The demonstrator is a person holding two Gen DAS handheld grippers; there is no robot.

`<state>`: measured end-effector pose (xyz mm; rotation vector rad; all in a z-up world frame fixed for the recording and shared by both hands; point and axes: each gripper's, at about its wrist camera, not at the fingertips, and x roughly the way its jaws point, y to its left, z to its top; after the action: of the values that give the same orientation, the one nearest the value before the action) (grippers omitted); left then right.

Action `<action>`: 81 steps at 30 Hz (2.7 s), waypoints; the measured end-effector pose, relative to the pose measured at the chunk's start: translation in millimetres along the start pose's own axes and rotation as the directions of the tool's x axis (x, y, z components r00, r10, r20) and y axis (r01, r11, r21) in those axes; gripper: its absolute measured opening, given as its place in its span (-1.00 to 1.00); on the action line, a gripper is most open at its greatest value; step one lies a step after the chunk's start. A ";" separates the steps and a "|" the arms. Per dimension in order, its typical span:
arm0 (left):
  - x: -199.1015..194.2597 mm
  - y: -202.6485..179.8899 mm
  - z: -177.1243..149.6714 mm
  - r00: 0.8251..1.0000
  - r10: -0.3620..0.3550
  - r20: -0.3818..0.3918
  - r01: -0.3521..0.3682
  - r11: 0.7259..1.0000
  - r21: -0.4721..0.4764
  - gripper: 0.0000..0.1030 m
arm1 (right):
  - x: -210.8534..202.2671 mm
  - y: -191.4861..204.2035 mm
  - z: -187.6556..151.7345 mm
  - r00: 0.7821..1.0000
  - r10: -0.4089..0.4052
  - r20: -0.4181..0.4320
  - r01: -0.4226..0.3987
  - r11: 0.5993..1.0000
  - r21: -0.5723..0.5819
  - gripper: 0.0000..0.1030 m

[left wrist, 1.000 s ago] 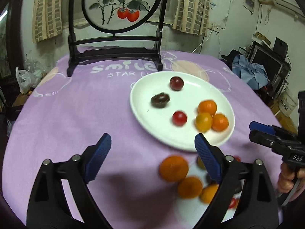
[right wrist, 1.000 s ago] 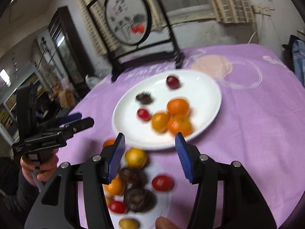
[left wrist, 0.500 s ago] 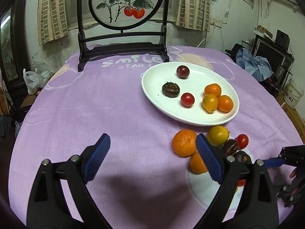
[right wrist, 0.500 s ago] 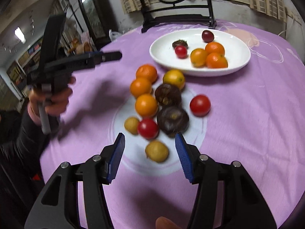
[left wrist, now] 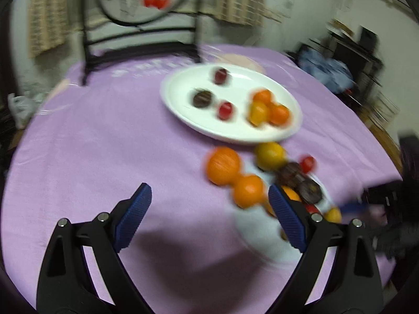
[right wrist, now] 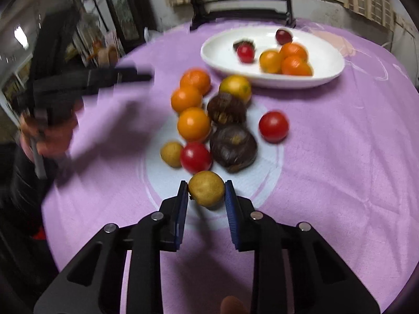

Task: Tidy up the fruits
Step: 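Grasp a small yellow fruit with the left tool while the right tool grasps another, then carry both small yellow fruits to the plate and release them, then grasp a red tomato with the left tool while the right tool grasps a dark brown fruit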

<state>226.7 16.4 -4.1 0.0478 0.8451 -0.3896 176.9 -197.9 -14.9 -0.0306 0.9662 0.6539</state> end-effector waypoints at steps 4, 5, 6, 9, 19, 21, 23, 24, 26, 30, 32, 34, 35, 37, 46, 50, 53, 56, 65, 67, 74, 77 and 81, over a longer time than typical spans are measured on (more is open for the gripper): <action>2.5 -32.5 -16.2 0.989 -0.131 -0.065 0.140 0.979 0.146 0.46 | -17.7 -14.7 2.9 0.998 -0.005 0.065 0.001 0.998 0.068 -0.45; 4.2 -40.8 -20.4 0.984 -0.153 -0.086 0.167 0.970 0.179 0.30 | -18.0 -15.8 3.5 0.998 -0.002 0.063 -0.002 0.997 0.075 -0.45; 5.9 -47.1 -23.4 0.982 -0.162 -0.099 0.179 0.963 0.200 0.18 | -17.2 -15.9 3.9 0.998 0.002 0.060 -0.006 0.997 0.077 -0.45; 12.4 -66.4 -34.0 0.975 -0.169 -0.141 0.202 0.940 0.275 0.06 | -17.3 -11.0 3.3 0.998 0.012 0.056 -0.015 0.998 0.060 -0.45; 32.6 -70.8 -34.3 0.972 -0.155 -0.174 0.198 0.943 0.267 -0.17 | -19.5 -6.3 5.2 0.998 0.017 0.068 -0.020 0.999 0.047 -0.44; 35.5 -72.9 -35.2 0.972 -0.150 -0.182 0.197 0.941 0.275 -0.28 | -20.3 -5.2 5.0 0.997 0.018 0.070 -0.021 0.999 0.044 -0.44; 38.5 -74.3 -35.7 0.972 -0.144 -0.185 0.193 0.940 0.280 -0.31 | -21.1 -4.9 4.7 0.997 0.022 0.073 -0.025 0.999 0.043 -0.44; 38.8 -74.7 -35.5 0.973 -0.144 -0.182 0.191 0.940 0.282 -0.33 | -20.9 -5.5 4.4 0.997 0.023 0.073 -0.026 0.999 0.044 -0.44; 38.9 -75.2 -35.6 0.974 -0.142 -0.178 0.190 0.940 0.284 -0.38 | -20.8 -6.4 4.2 0.997 0.026 0.073 -0.029 0.998 0.049 -0.44; 32.6 -76.2 -37.8 0.977 -0.132 -0.166 0.178 0.937 0.301 -0.44 | -22.4 -13.2 5.3 0.994 0.059 0.096 -0.066 0.995 0.074 -0.44; 20.5 -74.9 -38.0 0.982 -0.136 -0.130 0.169 0.939 0.300 -0.44 | -23.4 -16.8 6.6 0.991 0.070 0.115 -0.080 0.993 0.083 -0.44; 3.4 -70.7 -33.6 0.985 -0.159 -0.070 0.173 0.940 0.294 -0.45 | -26.8 -19.3 11.6 0.984 0.073 0.162 -0.088 0.992 0.088 -0.44; -5.4 -67.7 -28.3 0.984 -0.176 -0.031 0.177 0.940 0.292 -0.45 | -27.7 -20.9 15.2 0.981 0.066 0.184 -0.084 0.992 0.093 -0.44; -15.9 -59.5 -9.6 0.977 -0.209 0.031 0.195 0.947 0.256 -0.45 | -28.2 -27.6 32.5 0.970 0.030 0.243 -0.061 0.991 0.120 -0.44; 43.1 -11.7 84.0 0.997 -0.033 0.067 0.035 0.999 -0.041 -0.45 | 9.8 -83.7 102.5 0.933 -0.140 0.332 0.035 0.952 0.303 -0.45; 71.4 7.0 95.5 1.000 0.016 0.022 -0.013 0.994 -0.106 -0.45 | 32.1 -106.9 116.0 0.943 -0.158 0.293 0.047 0.935 0.352 -0.44; 82.1 13.5 94.3 0.999 0.034 -0.013 -0.036 0.992 -0.123 -0.43 | 41.9 -116.9 116.3 0.957 -0.147 0.251 0.047 0.929 0.367 -0.18; 80.9 14.8 93.6 0.999 0.042 0.000 -0.042 0.991 -0.124 0.51 | 34.9 -114.5 116.1 0.955 -0.141 0.260 0.038 0.930 0.366 -0.13; 27.5 12.9 65.1 0.987 0.139 0.082 -0.128 0.984 -0.126 0.79 | -6.8 -57.5 86.6 0.956 -0.099 0.277 0.039 0.976 0.214 -0.02; 14.7 17.1 50.6 0.985 0.144 0.092 -0.131 0.981 -0.140 0.80 | -7.8 -43.5 76.2 0.968 -0.068 0.242 0.026 0.984 0.174 -0.02; -0.2 41.9 16.6 0.989 0.133 0.057 -0.115 0.963 -0.244 0.84 | 10.5 -13.9 38.0 0.993 -0.103 0.057 0.099 0.992 0.079 -0.02; -4.2 42.4 13.9 0.992 0.114 0.059 -0.095 0.962 -0.254 0.84 | 16.0 -10.8 31.2 0.996 -0.091 0.014 0.090 0.994 0.061 -0.02; -5.7 31.1 13.4 0.989 0.130 0.065 -0.113 0.970 -0.216 0.84 | 26.1 -7.3 26.6 0.992 -0.122 -0.018 0.123 0.992 0.031 -0.02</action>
<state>243.9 44.5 5.5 -0.1122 0.7973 -0.1835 211.0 -182.5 -21.4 -0.0663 0.9819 0.5254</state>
